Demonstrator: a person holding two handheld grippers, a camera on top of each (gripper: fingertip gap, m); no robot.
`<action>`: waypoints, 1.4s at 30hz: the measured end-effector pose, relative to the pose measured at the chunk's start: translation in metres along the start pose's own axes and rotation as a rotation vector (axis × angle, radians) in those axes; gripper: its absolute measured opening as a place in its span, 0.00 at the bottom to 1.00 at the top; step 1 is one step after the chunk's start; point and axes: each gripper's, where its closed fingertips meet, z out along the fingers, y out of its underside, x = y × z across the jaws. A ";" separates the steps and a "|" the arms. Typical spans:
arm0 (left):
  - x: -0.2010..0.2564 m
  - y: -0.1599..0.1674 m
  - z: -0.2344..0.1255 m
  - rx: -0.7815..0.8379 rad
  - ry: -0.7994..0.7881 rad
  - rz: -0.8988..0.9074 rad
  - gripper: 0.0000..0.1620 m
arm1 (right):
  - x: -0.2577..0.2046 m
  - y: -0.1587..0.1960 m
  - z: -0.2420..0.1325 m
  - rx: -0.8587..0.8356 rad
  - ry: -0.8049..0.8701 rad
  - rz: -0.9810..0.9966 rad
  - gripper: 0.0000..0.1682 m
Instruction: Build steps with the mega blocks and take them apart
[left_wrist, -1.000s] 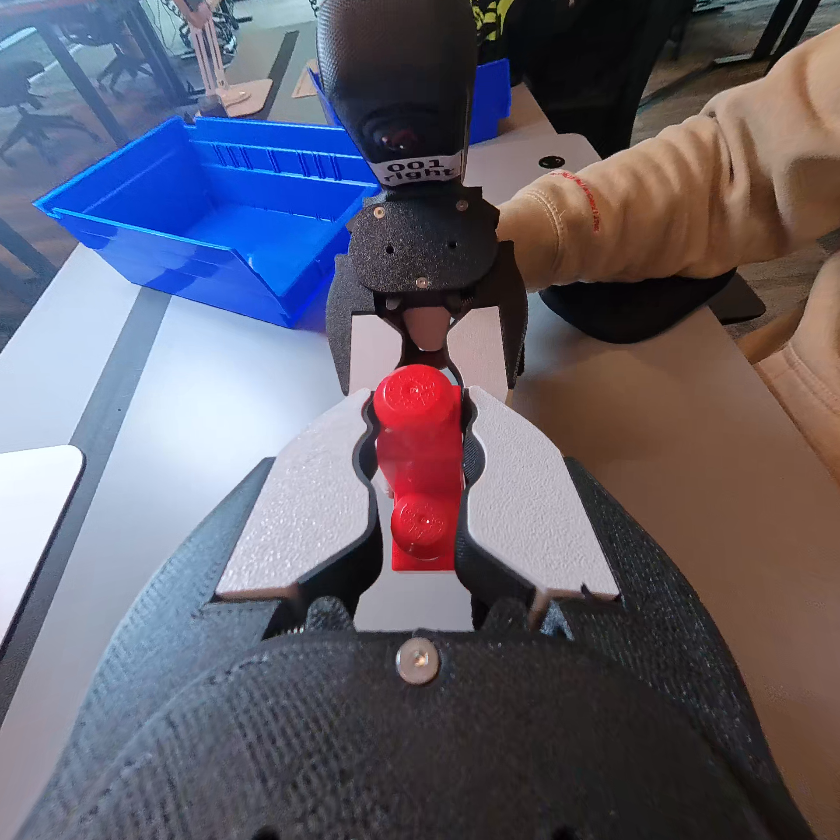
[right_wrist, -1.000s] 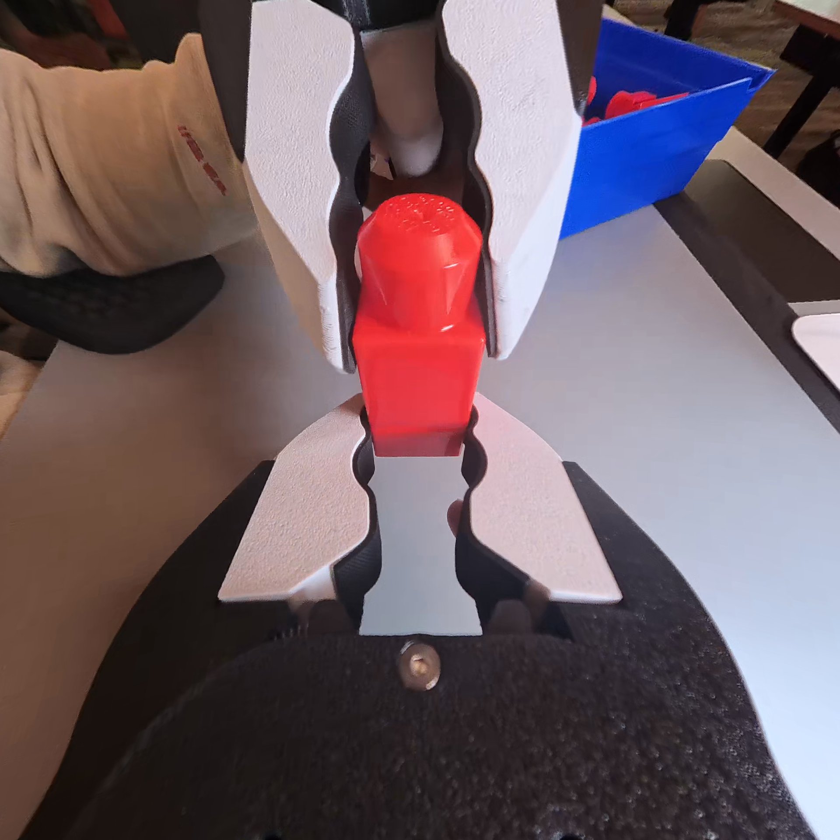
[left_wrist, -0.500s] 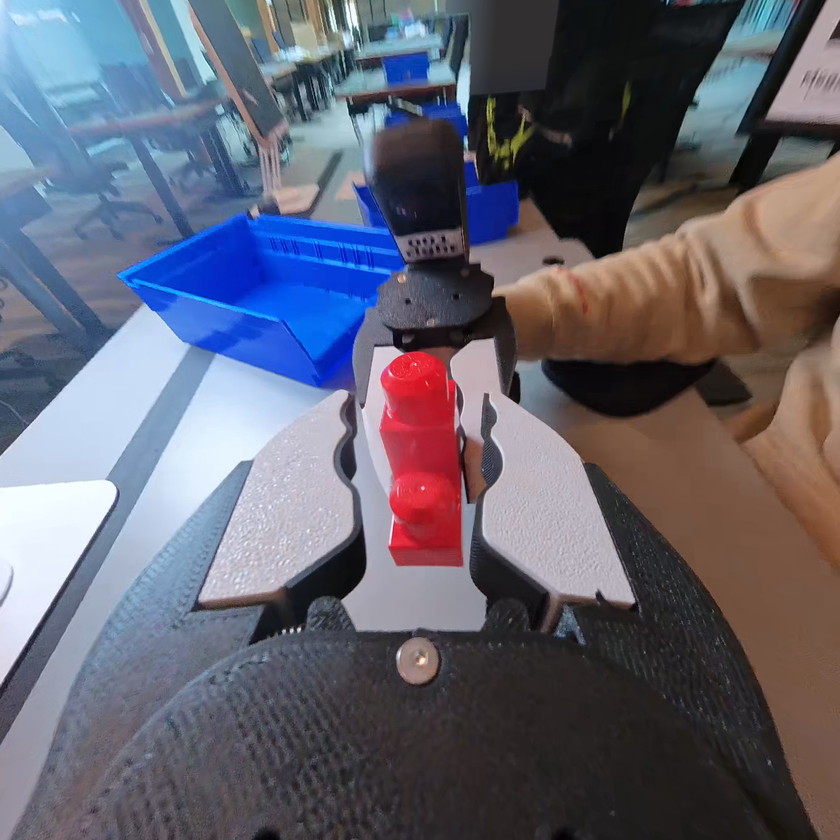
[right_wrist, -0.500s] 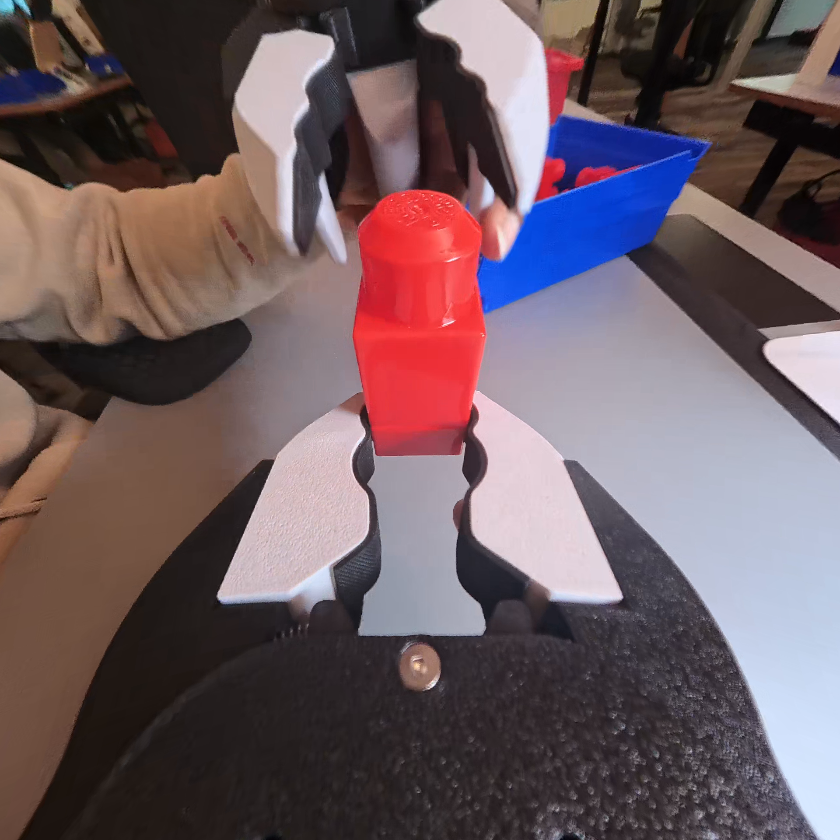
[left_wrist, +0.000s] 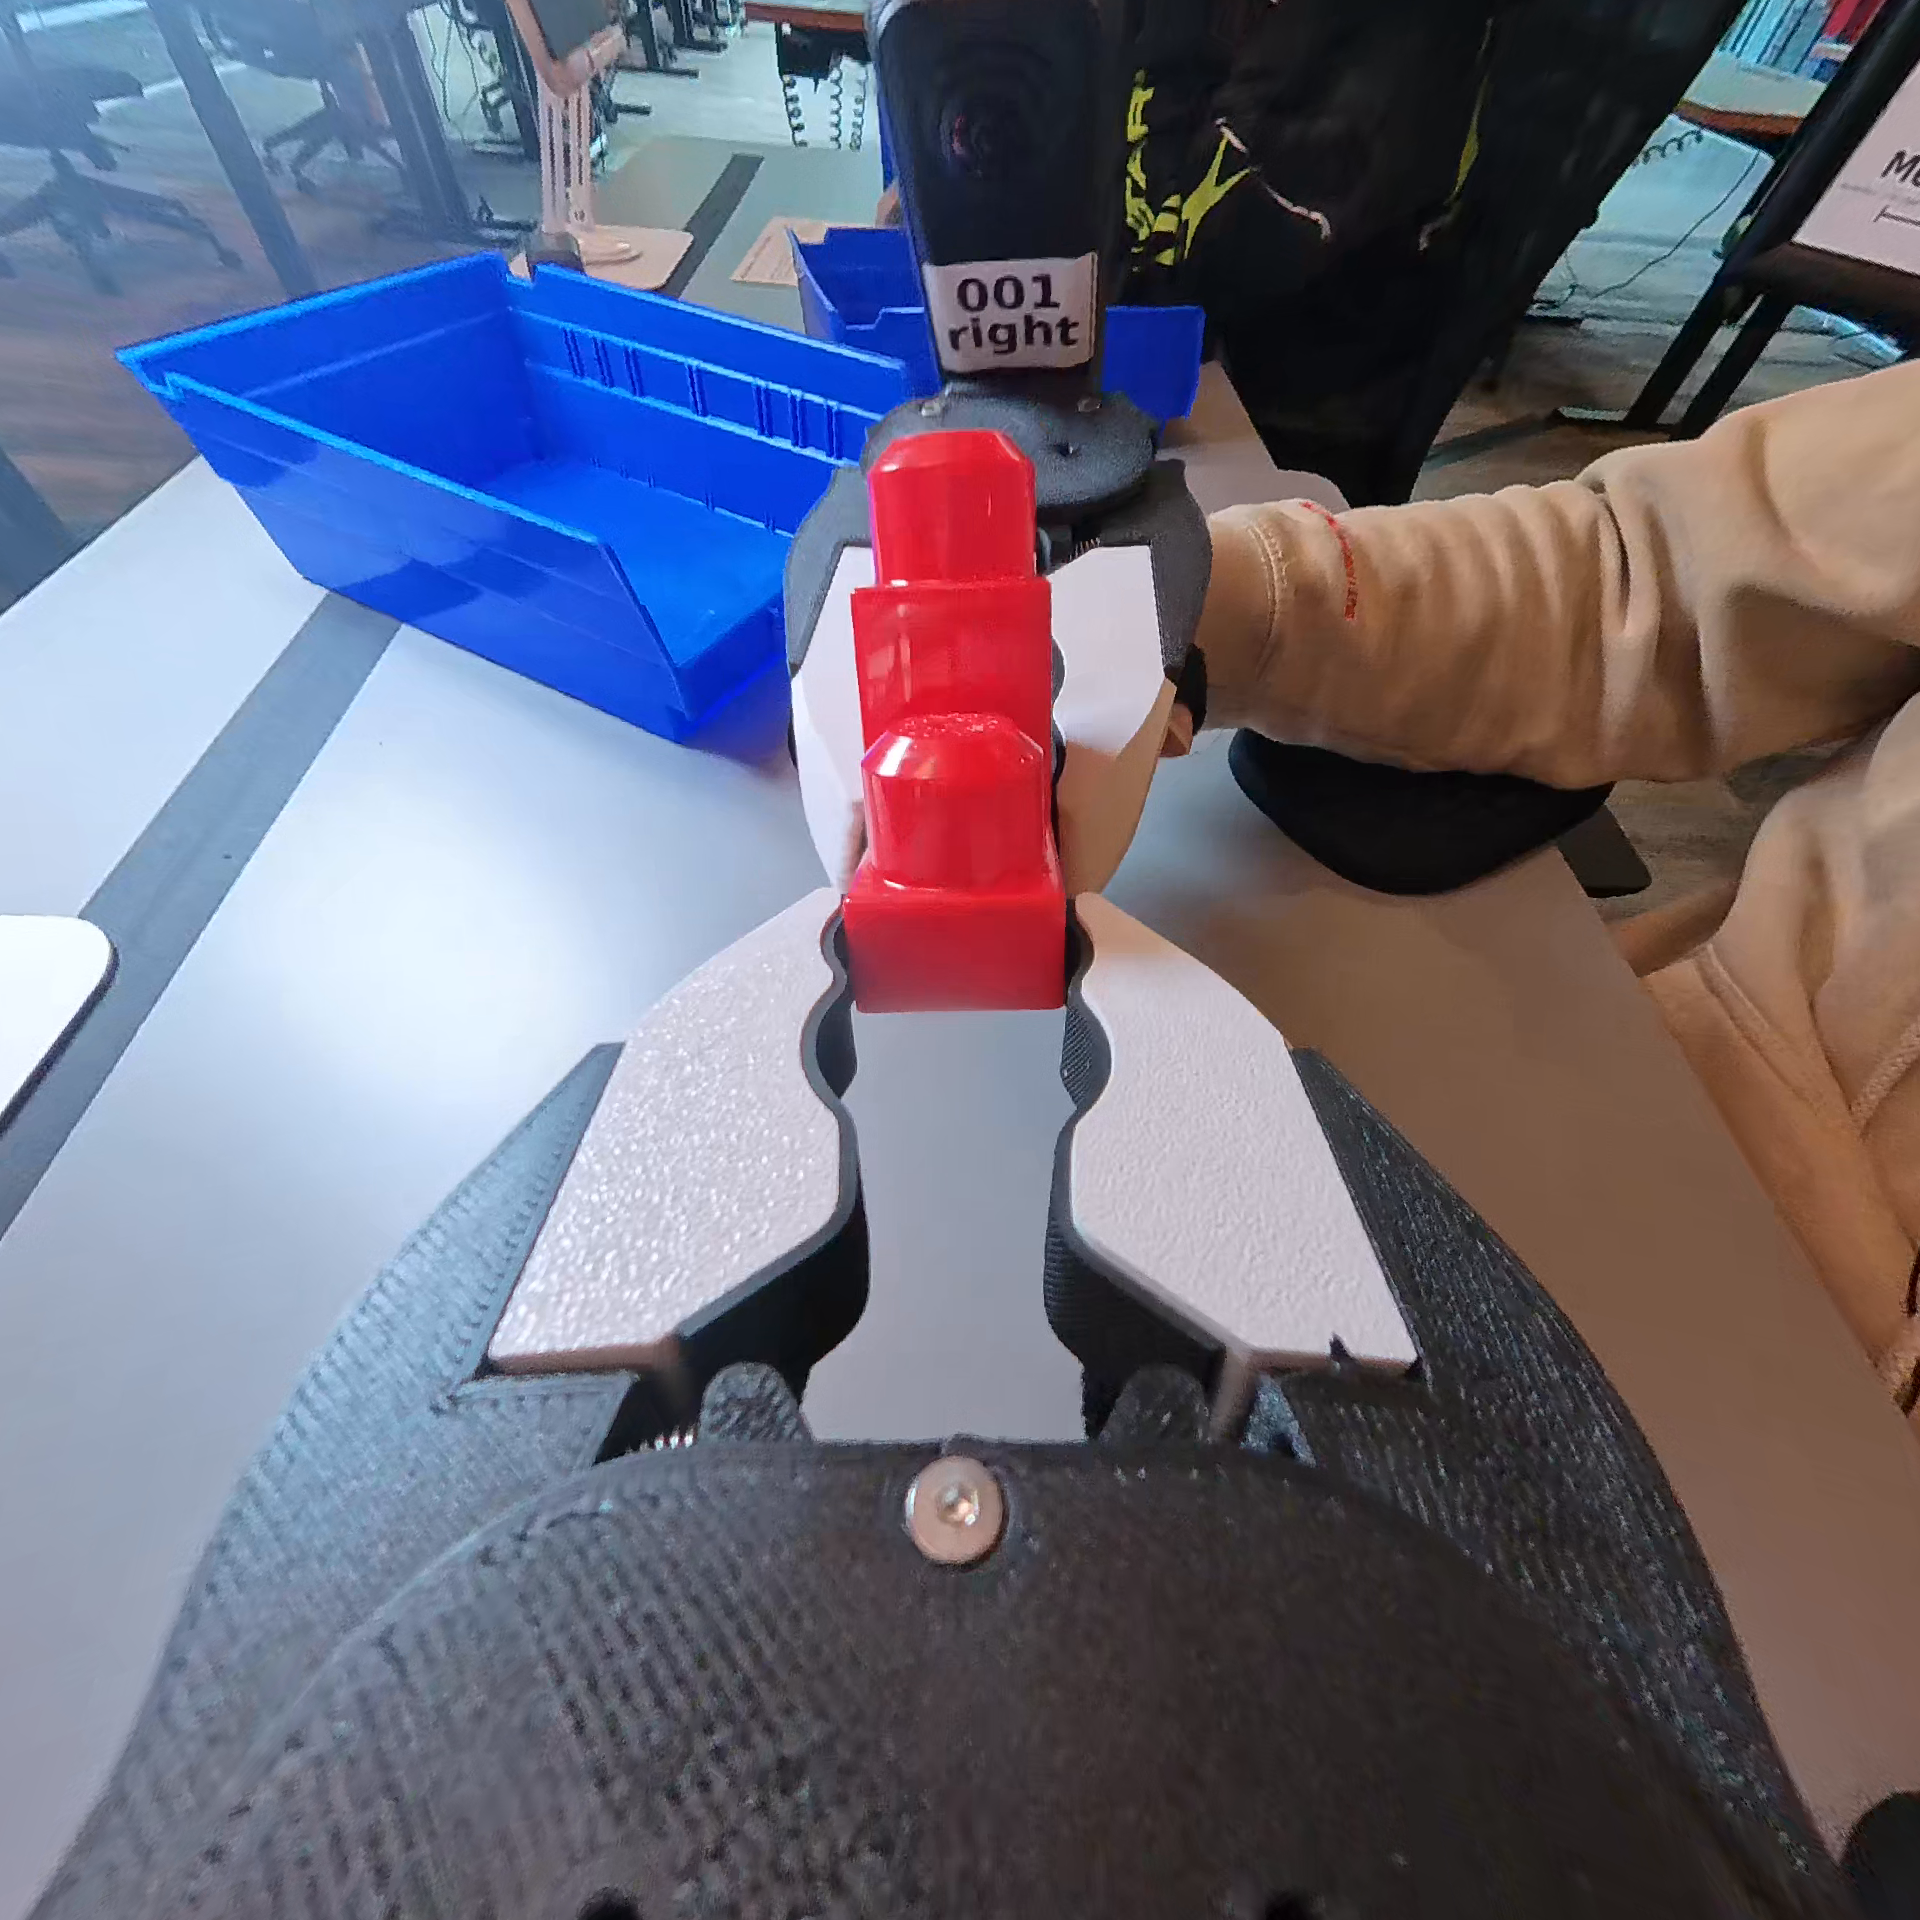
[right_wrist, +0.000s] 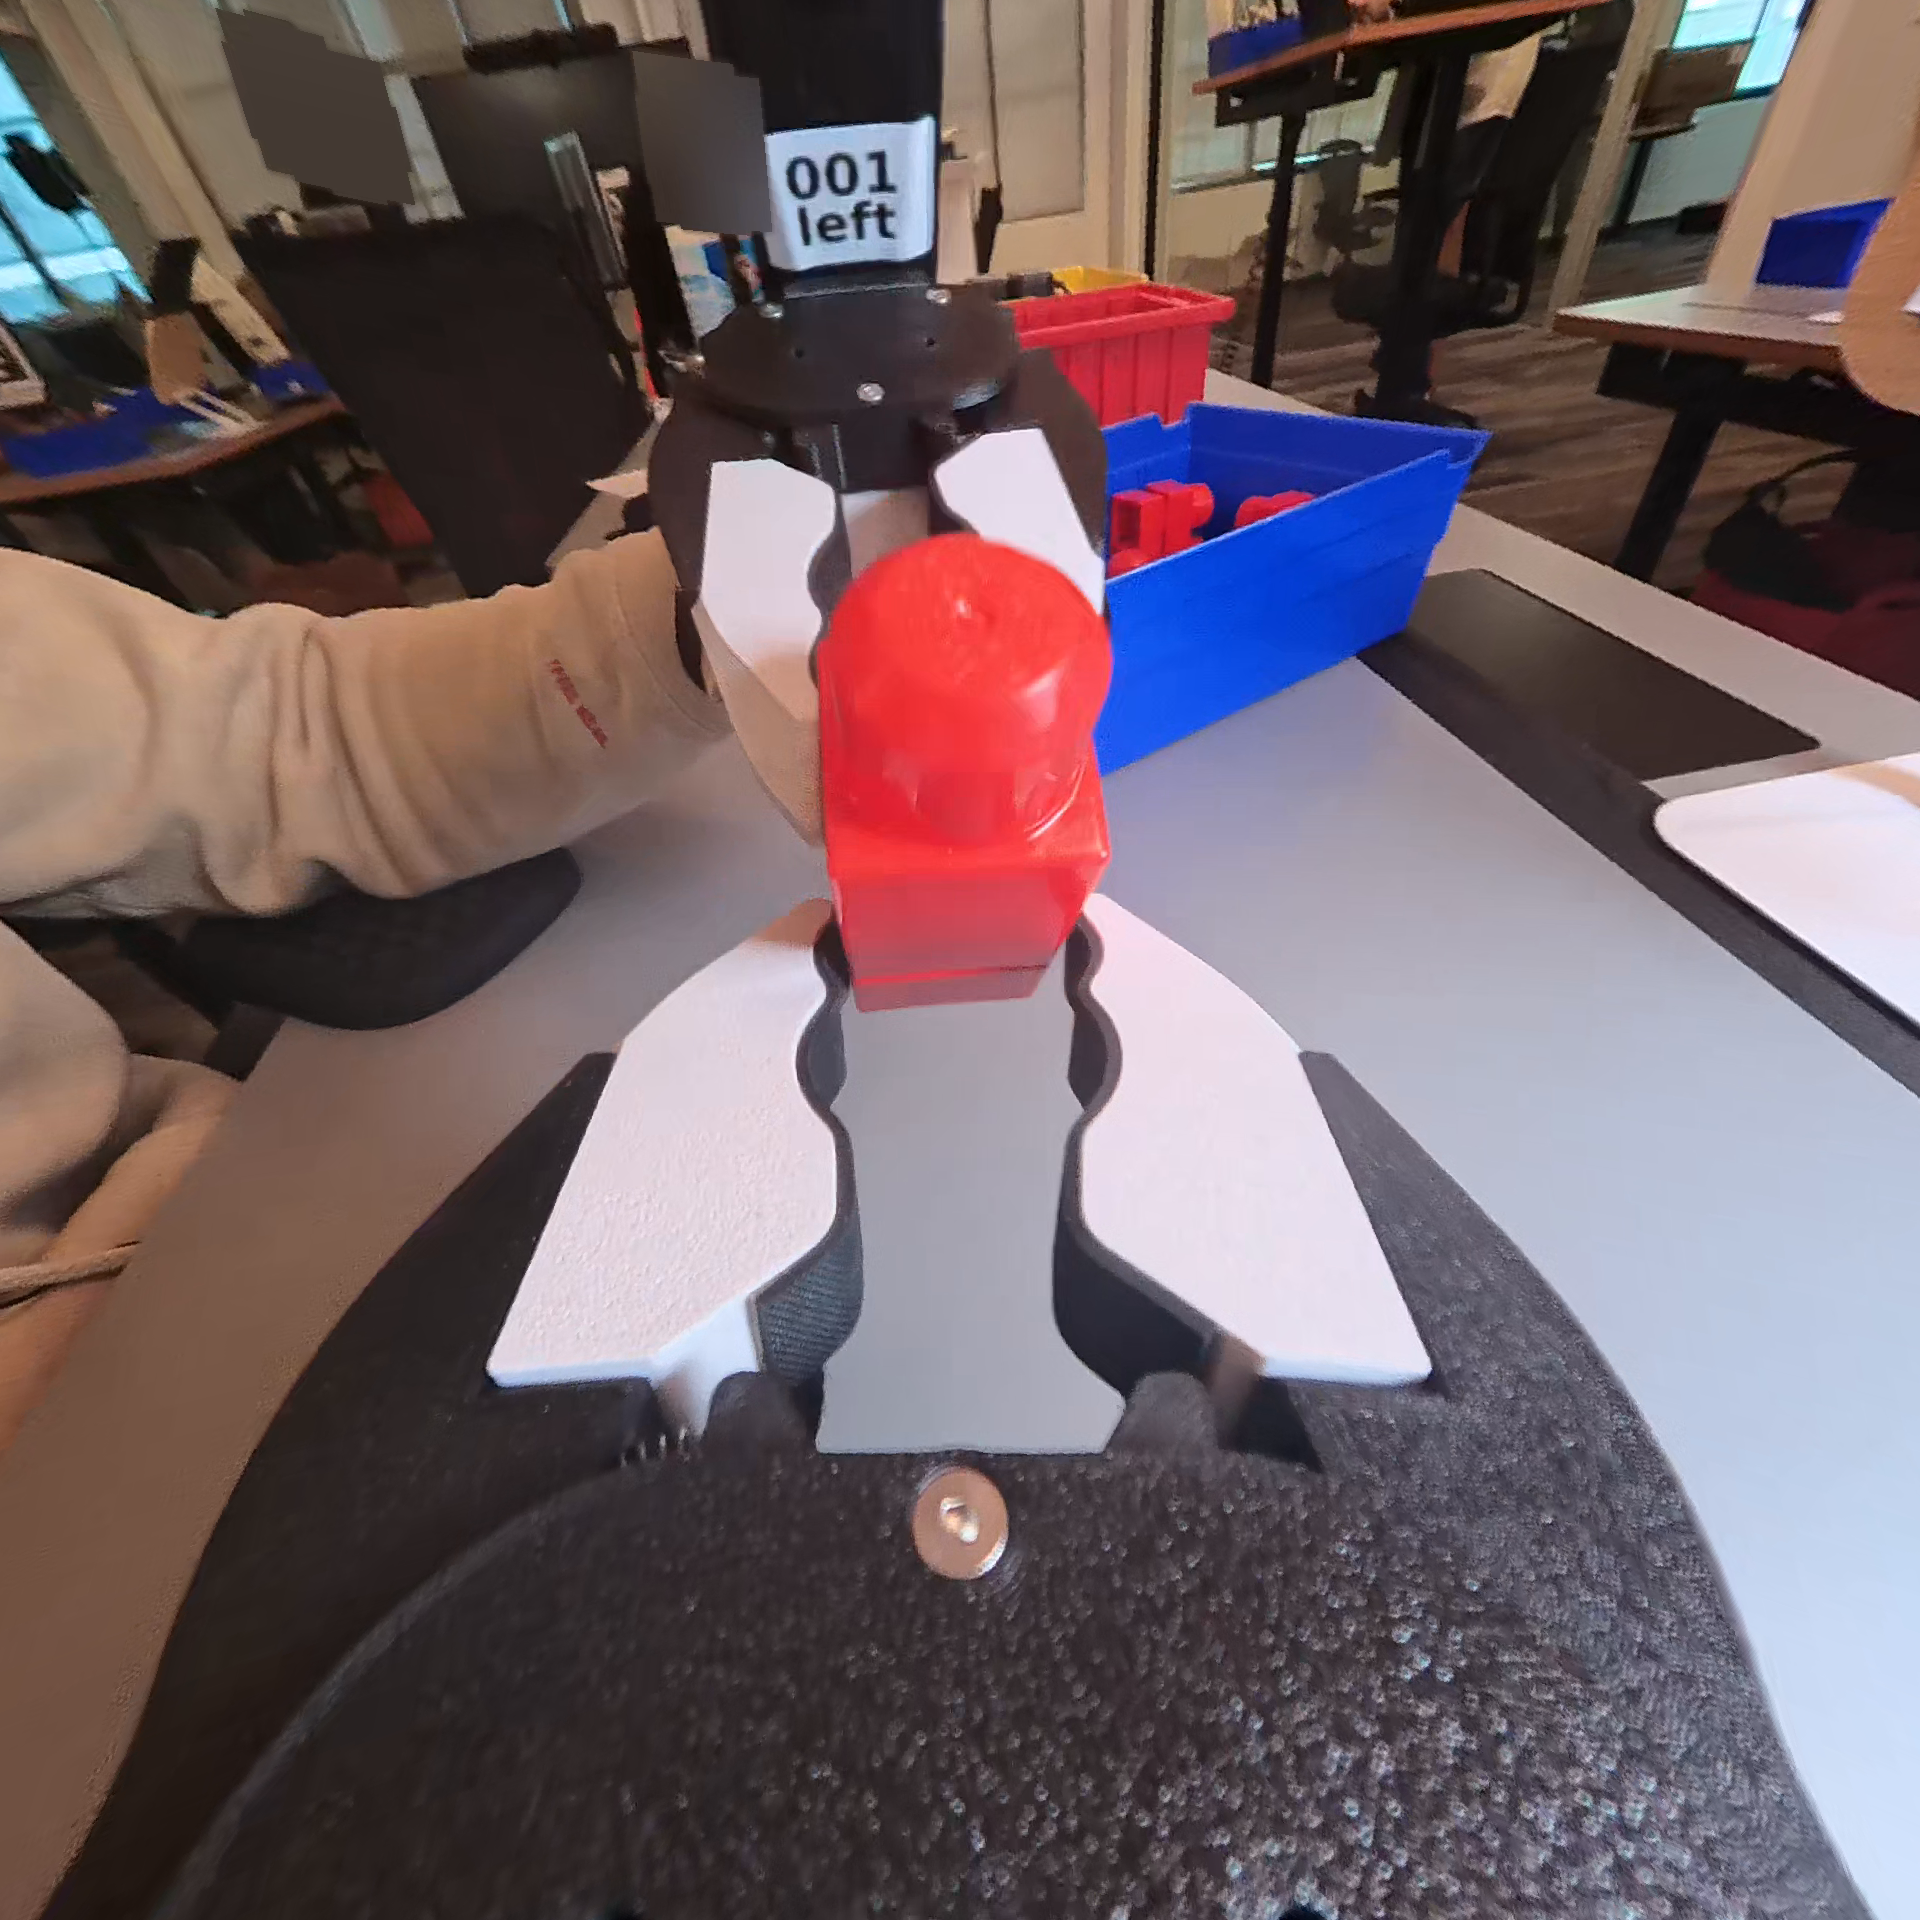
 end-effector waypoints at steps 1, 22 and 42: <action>-0.002 0.002 -0.003 -0.008 0.000 -0.009 0.23 | 0.003 -0.001 -0.002 0.005 0.013 0.002 0.26; -0.032 0.003 -0.013 0.066 -0.152 0.024 0.27 | 0.042 -0.050 -0.069 0.103 0.259 -0.032 0.17; -0.062 -0.005 -0.030 0.155 -0.324 0.008 0.16 | 0.187 0.090 -0.229 -0.363 1.192 0.441 0.24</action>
